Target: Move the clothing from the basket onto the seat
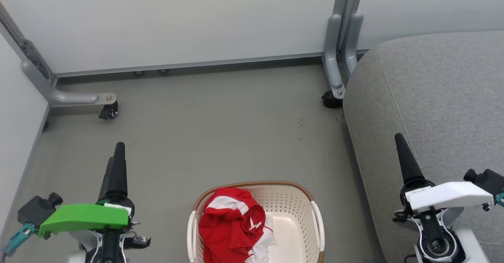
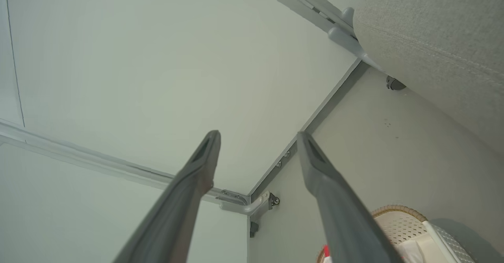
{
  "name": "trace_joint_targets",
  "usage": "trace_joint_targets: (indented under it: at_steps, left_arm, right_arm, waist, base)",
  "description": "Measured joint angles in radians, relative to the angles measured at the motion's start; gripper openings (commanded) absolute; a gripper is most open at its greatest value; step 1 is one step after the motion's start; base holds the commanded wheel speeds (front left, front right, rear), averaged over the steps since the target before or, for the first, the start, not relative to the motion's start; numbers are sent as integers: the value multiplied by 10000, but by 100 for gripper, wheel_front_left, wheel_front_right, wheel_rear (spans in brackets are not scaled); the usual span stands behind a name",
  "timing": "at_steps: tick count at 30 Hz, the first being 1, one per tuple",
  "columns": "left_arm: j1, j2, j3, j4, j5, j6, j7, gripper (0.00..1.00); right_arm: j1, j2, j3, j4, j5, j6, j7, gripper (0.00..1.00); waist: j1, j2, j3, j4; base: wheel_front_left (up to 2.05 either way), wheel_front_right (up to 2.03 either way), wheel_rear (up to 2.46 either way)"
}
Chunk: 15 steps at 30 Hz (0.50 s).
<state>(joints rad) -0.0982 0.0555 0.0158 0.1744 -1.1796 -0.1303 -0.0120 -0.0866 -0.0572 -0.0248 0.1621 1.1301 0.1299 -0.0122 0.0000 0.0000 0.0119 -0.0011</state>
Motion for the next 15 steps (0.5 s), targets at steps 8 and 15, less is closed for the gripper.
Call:
trace_joint_targets:
  at_steps: [8,15]
  left_arm:
    - [1,92,-251,-27,1593,0,-305,100]
    - [2,123,-380,15,2792,0,-527,100]
  right_arm:
    - [4,-163,328,-205,-1620,0,-297,100]
    - [8,-192,512,-324,-2842,0,-529,100]
  waist:
    - [0,0,-12,-8]
    - [0,0,-14,-13]
  base:
    - [0,0,0]
    - [0,0,0]
